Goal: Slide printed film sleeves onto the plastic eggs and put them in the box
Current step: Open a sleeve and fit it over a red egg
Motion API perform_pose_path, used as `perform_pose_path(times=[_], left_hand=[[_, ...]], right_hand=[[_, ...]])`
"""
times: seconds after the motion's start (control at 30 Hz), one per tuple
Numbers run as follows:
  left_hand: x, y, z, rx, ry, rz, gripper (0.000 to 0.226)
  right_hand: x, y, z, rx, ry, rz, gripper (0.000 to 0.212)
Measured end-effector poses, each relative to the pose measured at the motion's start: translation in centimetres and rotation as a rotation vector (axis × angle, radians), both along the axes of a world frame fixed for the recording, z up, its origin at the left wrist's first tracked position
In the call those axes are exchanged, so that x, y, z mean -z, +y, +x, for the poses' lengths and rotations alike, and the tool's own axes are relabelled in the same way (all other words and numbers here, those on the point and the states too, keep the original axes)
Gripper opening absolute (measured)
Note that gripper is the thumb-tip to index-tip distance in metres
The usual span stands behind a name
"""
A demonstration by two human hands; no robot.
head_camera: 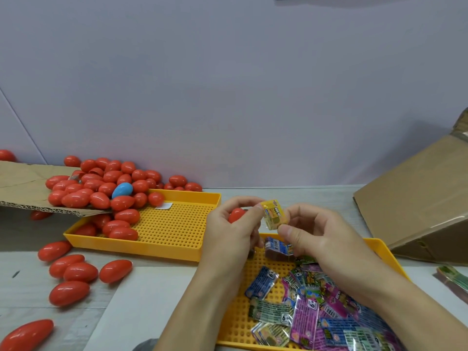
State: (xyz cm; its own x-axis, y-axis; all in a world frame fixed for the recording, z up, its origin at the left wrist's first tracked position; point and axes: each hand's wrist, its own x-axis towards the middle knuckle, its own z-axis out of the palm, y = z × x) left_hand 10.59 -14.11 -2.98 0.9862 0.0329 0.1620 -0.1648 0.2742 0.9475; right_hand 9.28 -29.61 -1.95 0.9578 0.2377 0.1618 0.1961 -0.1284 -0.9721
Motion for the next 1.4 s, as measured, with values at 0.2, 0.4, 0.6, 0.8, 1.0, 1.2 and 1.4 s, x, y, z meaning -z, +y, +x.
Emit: perform_pose_path(times=[0.2, 0.4, 0.6, 0.8, 1.0, 1.2, 1.4], left_hand=[[0.5, -0.2, 0.1, -0.056, -0.053, 0.134, 0.016], [0.2, -0.3, -0.2, -0.052, -0.099, 0.19, 0.01], [0.2, -0.3, -0.3, -0.068, -0.102, 0.216, 0.005], [0.1, -0.4, -0.3, -0.078, -0.092, 0.215, 0.008], [0.2, -0.2, -0.2, -0.093, -0.083, 0.235, 0.011], [0.2, -0.2, -0.5, 0.019, -0.093, 0.288, 0.006], [-0.1, -0.7, -0.6, 0.111, 0.081, 0.125, 0.013]], right_hand=[[-0.2, 0.0, -0.4, -0.01, -0.111, -0.137, 0.017], [-0.5, 0.1, -0.3, 0.071, -0.042, 0.01, 0.037], [-0.2, 0.1, 0.0, 0.123, -0.059, 0.122, 0.021], [-0.2, -0.1, 0.0, 0.104, -0.062, 0.126, 0.023], [-0.3, 0.0, -0.3, 0.127, -0.077, 0.086, 0.018], [-0.1, -0.3, 0.4, 0.361, -0.12, 0.149, 0.017], [0.3, -0.5, 0.7, 0.407, -0.128, 0.119, 0.014]])
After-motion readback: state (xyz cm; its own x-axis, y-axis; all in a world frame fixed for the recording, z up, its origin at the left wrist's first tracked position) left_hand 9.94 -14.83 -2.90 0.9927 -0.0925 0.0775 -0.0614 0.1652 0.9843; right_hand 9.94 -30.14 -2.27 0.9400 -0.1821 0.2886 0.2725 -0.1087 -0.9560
